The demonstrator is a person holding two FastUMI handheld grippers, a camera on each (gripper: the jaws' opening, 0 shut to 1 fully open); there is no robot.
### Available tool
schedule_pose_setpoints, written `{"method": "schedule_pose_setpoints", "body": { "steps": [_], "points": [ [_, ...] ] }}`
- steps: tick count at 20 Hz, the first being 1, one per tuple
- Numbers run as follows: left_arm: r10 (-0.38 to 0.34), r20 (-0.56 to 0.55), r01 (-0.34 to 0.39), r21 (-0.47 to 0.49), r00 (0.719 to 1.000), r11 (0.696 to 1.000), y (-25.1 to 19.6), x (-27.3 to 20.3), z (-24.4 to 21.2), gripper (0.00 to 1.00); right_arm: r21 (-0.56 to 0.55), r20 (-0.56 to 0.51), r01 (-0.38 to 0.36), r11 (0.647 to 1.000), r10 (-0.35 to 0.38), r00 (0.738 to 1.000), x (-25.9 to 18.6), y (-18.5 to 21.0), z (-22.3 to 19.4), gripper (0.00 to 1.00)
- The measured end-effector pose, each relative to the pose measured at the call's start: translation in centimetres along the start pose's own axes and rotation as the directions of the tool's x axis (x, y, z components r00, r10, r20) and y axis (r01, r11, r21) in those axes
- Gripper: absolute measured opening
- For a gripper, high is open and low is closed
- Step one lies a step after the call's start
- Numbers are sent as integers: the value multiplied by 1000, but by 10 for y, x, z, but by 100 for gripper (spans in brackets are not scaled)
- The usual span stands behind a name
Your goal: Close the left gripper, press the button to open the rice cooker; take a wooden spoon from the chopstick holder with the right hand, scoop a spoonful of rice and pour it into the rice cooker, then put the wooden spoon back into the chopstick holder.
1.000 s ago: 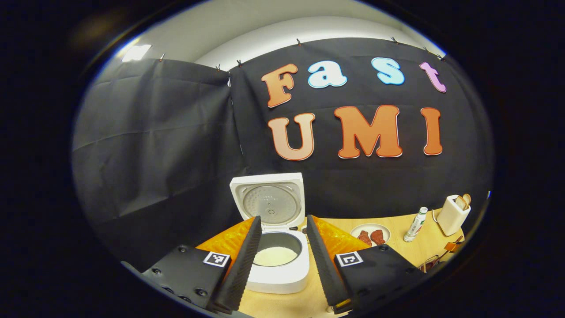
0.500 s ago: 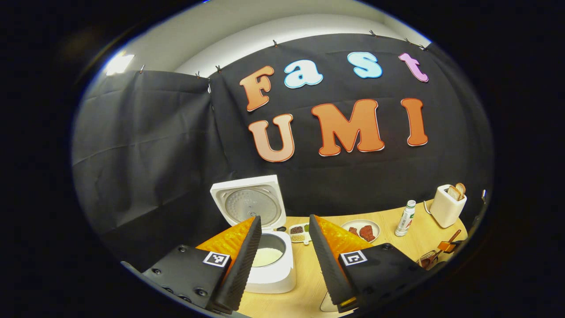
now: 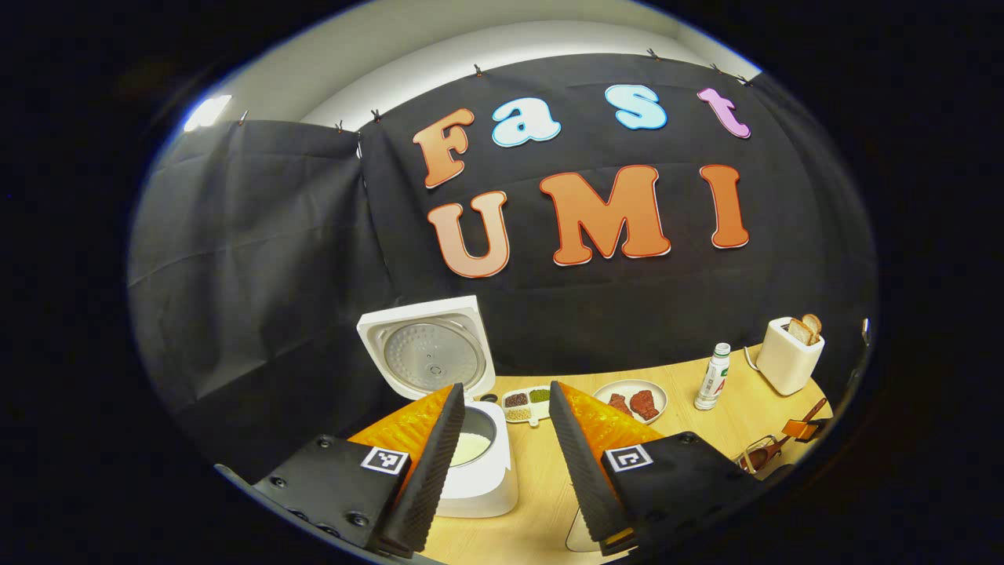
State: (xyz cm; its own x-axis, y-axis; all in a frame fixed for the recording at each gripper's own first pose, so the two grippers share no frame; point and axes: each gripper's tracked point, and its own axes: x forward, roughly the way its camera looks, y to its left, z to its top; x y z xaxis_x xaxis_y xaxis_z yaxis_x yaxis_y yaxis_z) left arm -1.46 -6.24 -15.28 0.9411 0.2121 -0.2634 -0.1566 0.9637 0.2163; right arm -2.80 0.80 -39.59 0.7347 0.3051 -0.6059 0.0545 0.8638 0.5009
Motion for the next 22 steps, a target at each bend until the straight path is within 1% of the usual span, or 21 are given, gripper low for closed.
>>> {"method": "schedule_pose_setpoints", "body": {
  "steps": [1, 2, 3, 4, 6, 7, 9, 10, 13, 15, 16, 17, 18, 19, 20, 22],
  "points": [
    [-13, 11, 13, 10, 1000, 1000, 1, 2, 2, 72, -6, 7, 12, 1000, -12, 1000, 0, 1, 3, 14],
    [-24, 26, 23, 24, 999, 999, 3, 3, 6, 72, -7, 21, 29, 1000, -29, 999, -3, 2, 7, 14],
    [-34, 44, 33, 36, 998, 999, 6, 3, 11, 76, -11, 29, 42, 999, -41, 999, -5, 5, 13, 10],
    [-44, 56, 42, 40, 997, 998, 10, 4, 13, 72, -13, 43, 49, 999, -49, 998, -9, 11, 19, 14],
    [-61, 62, 59, 33, 996, 998, 16, 8, 11, 72, -35, 80, 54, 998, -51, 995, -20, 25, 35, 14],
    [-73, 62, 71, 27, 995, 997, 19, 11, 11, 76, -52, 96, 58, 997, -53, 994, -27, 33, 42, 14],
    [-86, 77, 85, 22, 993, 996, 27, 14, 9, 76, -89, 131, 65, 994, -53, 990, -41, 50, 53, 14],
    [-91, 83, 90, 22, 992, 996, 30, 15, 8, 76, -99, 146, 62, 993, -47, 988, -48, 60, 56, 14],
    [-87, 83, 86, 12, 993, 996, 48, 21, 1, 87, -130, 164, 31, 991, -10, 986, -65, 98, 63, 14],
    [-86, 68, 87, -5, 994, 996, 59, 27, -9, 100, -155, 172, 5, 988, 22, 985, -71, 124, 63, 14],
    [-84, 62, 85, -15, 995, 996, 66, 29, -11, 96, -166, 170, -8, 986, 36, 985, -72, 137, 61, 14],
    [-81, 57, 83, -24, 995, 996, 73, 31, -14, 96, -178, 167, -23, 984, 53, 984, -73, 149, 58, 14],
    [-81, 52, 82, -31, 995, 996, 79, 33, -17, 100, -189, 162, -37, 981, 68, 984, -72, 162, 54, 14],
    [-80, 53, 82, -35, 995, 996, 87, 34, -18, 100, -203, 153, -51, 978, 83, 985, -72, 173, 49, 14],
    [-80, 57, 82, -36, 995, 996, 93, 35, -18, 96, -219, 140, -60, 974, 92, 986, -70, 182, 41, 14],
    [-68, 62, 70, -31, 996, 997, 110, 37, -21, 96, -261, 111, -75, 963, 106, 988, -66, 197, 24, 14]
  ]
}}
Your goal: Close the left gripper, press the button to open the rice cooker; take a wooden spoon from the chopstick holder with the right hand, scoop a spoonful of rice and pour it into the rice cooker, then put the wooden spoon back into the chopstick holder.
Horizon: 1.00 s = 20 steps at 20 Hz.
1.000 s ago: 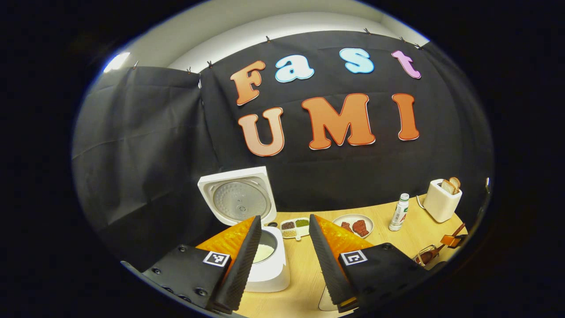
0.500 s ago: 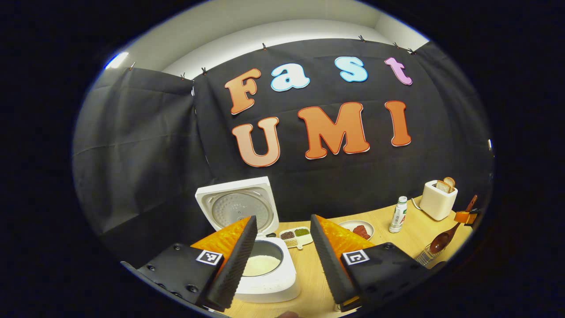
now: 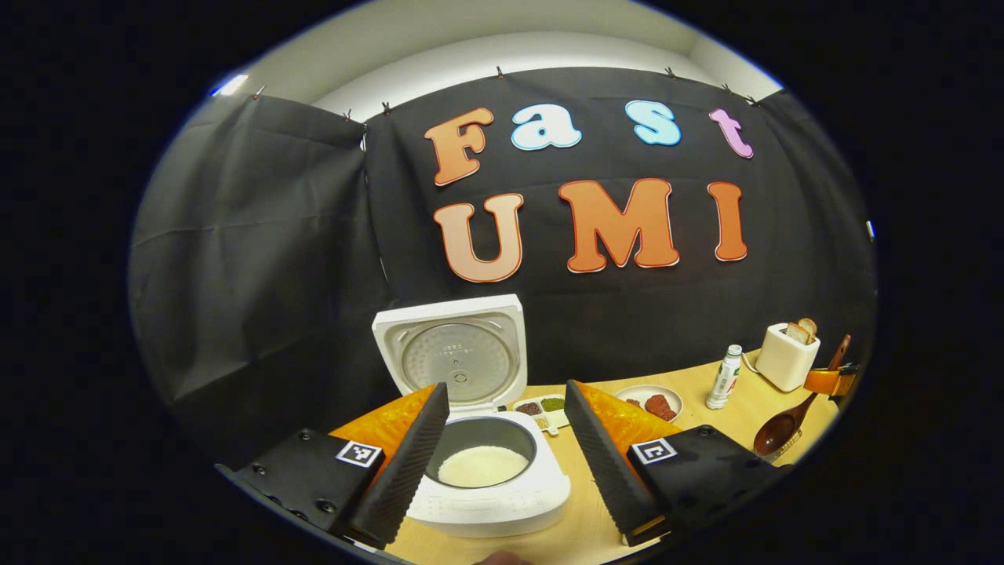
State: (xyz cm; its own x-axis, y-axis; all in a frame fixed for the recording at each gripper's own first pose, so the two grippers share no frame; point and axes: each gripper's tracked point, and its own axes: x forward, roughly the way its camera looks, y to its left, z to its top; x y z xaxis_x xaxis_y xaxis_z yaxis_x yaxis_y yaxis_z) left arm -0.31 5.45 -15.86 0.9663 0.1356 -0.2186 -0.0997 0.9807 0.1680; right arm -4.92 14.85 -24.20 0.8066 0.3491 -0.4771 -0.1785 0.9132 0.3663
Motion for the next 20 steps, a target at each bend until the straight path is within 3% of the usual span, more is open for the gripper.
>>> {"method": "schedule_pose_setpoints", "body": {
  "steps": [3, 8, 11, 15, 16, 18, 20],
  "points": [
    [13, -1, -13, -2, 1000, 1000, 16, 3, -4, 100, -81, -34, -8, 997, 5, 999, 10, 20, -23, 14],
    [29, -26, -29, -1, 999, 1000, 43, 6, -18, 96, -224, -73, 48, 974, -66, 995, 26, 22, -61, 14],
    [34, -40, -34, -4, 999, 999, 56, 9, -23, 100, -299, -87, 79, 951, -110, 990, 35, 24, -84, 14],
    [41, -39, -42, -12, 998, 999, 71, 13, -25, 96, -378, -92, 126, 917, -173, 981, 48, 20, -108, 14],
    [41, -40, -41, -11, 998, 999, 73, 13, -26, 100, -397, -98, 140, 907, -194, 976, 50, 16, -113, 14],
    [41, -41, -42, -17, 998, 999, 77, 13, -27, 96, -401, -105, 155, 903, -213, 971, 52, 13, -122, 14],
    [46, -45, -47, -24, 998, 999, 80, 13, -30, 100, -423, -94, 166, 891, -225, 970, 57, 10, -127, 14]
  ]
}}
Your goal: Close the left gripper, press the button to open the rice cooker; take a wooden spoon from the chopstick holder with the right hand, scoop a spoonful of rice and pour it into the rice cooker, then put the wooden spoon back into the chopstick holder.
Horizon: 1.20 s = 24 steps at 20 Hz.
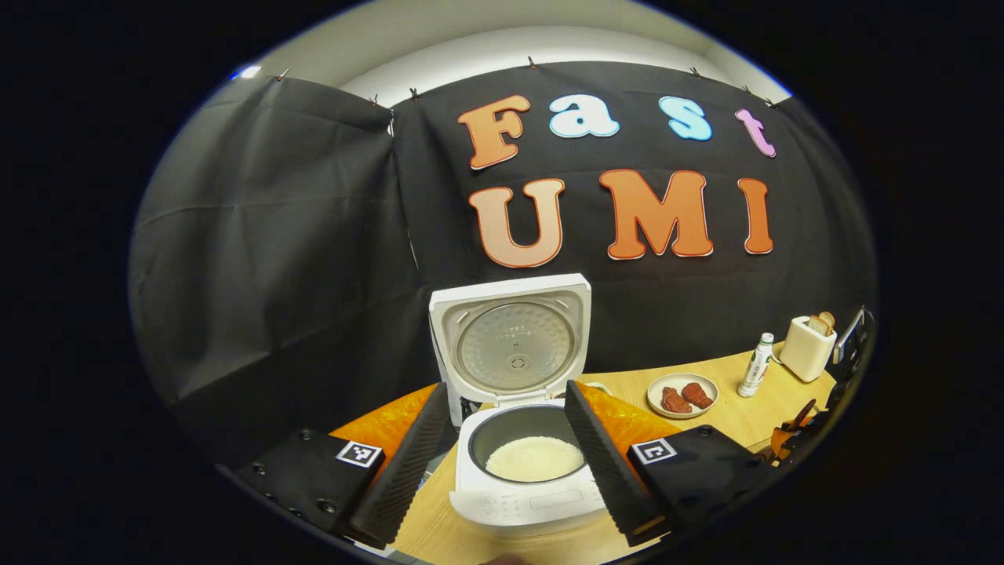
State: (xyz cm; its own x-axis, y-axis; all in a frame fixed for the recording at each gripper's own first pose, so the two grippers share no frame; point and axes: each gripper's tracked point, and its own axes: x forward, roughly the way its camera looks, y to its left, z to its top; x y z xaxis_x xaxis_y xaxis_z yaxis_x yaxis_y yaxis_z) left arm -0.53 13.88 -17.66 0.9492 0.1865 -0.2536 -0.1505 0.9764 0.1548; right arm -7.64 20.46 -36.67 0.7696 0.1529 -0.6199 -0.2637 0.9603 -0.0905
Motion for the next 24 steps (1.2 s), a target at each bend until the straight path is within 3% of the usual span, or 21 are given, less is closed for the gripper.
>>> {"method": "schedule_pose_setpoints", "body": {
  "steps": [4, 10, 14, 16, 17, 20, 21, 24],
  "points": [
    [2, -9, -2, -9, 1000, 1000, 2, -1, -3, 96, -5, 21, 22, 1000, -21, 1000, 0, 9, 0, 14],
    [19, -22, -19, -17, 1000, 1000, 9, -2, -8, 100, 181, -28, 26, 983, -21, 999, 1, 19, -10, 15],
    [20, -43, -21, -17, 999, 1000, 13, -2, -15, 96, 391, -52, -65, 918, 93, 994, 5, 43, -7, 14],
    [20, -45, -20, -12, 999, 1000, 14, -4, -16, 96, 475, -69, -73, 877, 120, 990, 9, 46, -8, 18],
    [21, -43, -22, -5, 999, 1000, 15, -5, -15, 96, 504, -76, -70, 861, 125, 989, 9, 47, -9, 14],
    [29, -42, -29, 9, 999, 1000, 19, -7, -15, 96, 545, -86, -63, 836, 130, 988, 10, 48, -9, 14],
    [30, -44, -30, 7, 999, 1000, 20, -8, -15, 100, 555, -90, -63, 830, 134, 987, 11, 49, -8, 14],
    [32, -52, -33, -1, 998, 999, 21, -8, -18, 96, 620, -92, -95, 779, 193, 977, 7, 61, -4, 14]
  ]
}}
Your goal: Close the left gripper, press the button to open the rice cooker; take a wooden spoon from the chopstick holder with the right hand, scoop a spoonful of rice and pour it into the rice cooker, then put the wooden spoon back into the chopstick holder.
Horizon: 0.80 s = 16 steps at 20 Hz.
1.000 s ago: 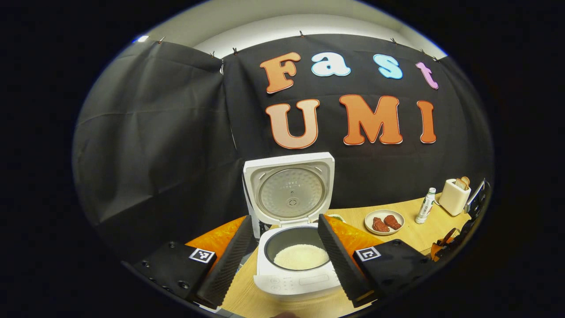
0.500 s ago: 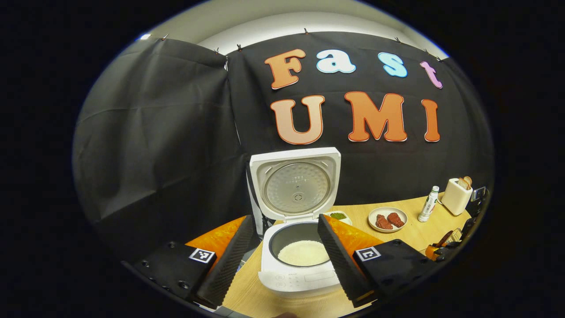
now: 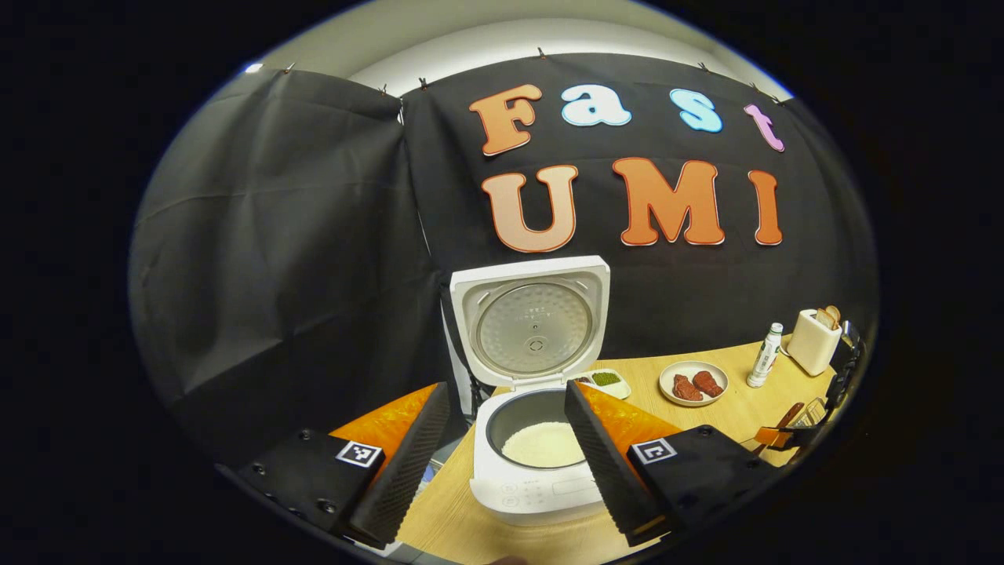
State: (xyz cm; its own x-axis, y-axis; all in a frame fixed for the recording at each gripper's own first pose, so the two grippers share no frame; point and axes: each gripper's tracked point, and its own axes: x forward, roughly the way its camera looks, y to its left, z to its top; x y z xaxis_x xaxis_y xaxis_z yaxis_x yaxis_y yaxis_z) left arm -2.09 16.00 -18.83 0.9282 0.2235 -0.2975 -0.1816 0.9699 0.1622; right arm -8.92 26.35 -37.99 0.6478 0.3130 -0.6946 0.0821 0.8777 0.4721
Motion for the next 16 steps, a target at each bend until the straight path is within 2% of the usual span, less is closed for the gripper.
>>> {"method": "schedule_pose_setpoints", "body": {
  "steps": [5, 7, 8, 9, 11, 16],
  "points": [
    [4, 16, -4, 8, 1000, 1000, 1, -3, 5, 96, 48, -23, -33, 998, 34, 999, 2, 8, -3, 14],
    [5, 16, -5, 7, 1000, 1000, 1, -5, 4, 96, 123, -46, -62, 990, 69, 997, 2, 10, -3, 14],
    [5, 14, -5, 5, 1000, 1000, 1, -5, 4, 100, 159, -58, -79, 984, 89, 994, 2, 11, -4, 14],
    [5, 13, -5, 3, 1000, 1000, 1, -6, 3, 96, 183, -67, -92, 979, 106, 992, 1, 10, -5, 14],
    [5, 13, -5, 4, 1000, 1000, -1, -7, 3, 100, 218, -86, -105, 970, 126, 988, 2, 4, -8, 14],
    [11, 30, -12, 14, 999, 1000, -4, -8, 12, 96, 370, -74, -141, 918, 180, 981, -8, -13, 9, 14]
  ]
}}
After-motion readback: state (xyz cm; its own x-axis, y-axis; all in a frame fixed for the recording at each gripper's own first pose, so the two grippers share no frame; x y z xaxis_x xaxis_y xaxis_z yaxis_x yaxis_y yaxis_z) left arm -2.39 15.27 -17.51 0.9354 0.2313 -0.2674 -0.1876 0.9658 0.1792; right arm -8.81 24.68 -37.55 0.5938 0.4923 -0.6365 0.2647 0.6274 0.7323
